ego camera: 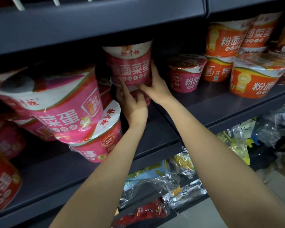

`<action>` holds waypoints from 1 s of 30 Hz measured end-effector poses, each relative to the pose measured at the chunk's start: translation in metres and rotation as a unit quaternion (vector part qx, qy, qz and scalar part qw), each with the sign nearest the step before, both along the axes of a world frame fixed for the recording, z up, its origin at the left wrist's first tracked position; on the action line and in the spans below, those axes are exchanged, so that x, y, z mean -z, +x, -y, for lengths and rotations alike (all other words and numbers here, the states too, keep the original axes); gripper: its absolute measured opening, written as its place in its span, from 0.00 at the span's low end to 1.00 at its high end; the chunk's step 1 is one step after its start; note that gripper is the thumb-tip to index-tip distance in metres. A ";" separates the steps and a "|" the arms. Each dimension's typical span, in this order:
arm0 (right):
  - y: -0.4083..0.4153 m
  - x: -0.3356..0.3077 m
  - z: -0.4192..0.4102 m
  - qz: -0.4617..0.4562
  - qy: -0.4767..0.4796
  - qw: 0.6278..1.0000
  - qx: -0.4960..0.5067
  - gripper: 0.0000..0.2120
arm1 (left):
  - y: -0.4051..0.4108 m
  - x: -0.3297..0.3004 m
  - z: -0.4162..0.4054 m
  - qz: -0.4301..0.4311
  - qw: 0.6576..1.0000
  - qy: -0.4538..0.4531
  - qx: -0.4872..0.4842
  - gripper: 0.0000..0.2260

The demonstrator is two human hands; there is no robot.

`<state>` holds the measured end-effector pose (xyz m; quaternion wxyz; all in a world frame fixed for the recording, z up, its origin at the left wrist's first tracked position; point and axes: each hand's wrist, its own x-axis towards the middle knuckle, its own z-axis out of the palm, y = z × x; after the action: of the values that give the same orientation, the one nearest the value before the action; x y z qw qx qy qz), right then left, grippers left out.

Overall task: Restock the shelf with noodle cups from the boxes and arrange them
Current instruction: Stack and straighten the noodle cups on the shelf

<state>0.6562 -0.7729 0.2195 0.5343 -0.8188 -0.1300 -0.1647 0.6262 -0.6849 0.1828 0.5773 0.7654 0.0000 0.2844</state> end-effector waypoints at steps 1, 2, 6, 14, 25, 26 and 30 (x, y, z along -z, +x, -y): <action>-0.004 -0.003 0.003 -0.006 0.009 1.000 -0.002 0.46 | -0.008 0.000 0.004 -0.003 1.000 -0.009 0.020 0.33; -0.006 -0.004 0.008 -0.012 0.021 1.000 -0.004 0.44 | -0.019 0.000 0.008 -0.004 0.999 -0.018 0.041 0.33; -0.018 0.003 0.027 -0.011 0.059 0.998 -0.005 0.42 | -0.044 0.007 0.013 -0.004 0.996 -0.061 0.062 0.35; -0.025 0.000 0.022 -0.038 0.088 0.995 -0.021 0.37 | -0.025 -0.003 0.002 -0.060 0.992 -0.104 0.048 0.43; -0.067 -0.004 0.063 -0.033 0.082 0.996 0.005 0.47 | -0.044 0.000 0.023 -0.044 0.997 -0.031 0.063 0.41; -0.073 -0.005 0.071 -0.036 0.087 0.996 0.007 0.47 | -0.046 -0.003 0.027 -0.057 0.996 -0.028 0.069 0.42; -0.091 -0.004 0.097 -0.066 0.128 0.989 0.027 0.36 | -0.046 -0.012 0.035 -0.100 0.987 -0.007 0.128 0.44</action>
<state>0.5655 -0.8700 0.2239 0.6374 -0.7561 -0.0504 -0.1398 0.5805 -0.7195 0.1951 0.6116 0.7794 -0.0381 0.1306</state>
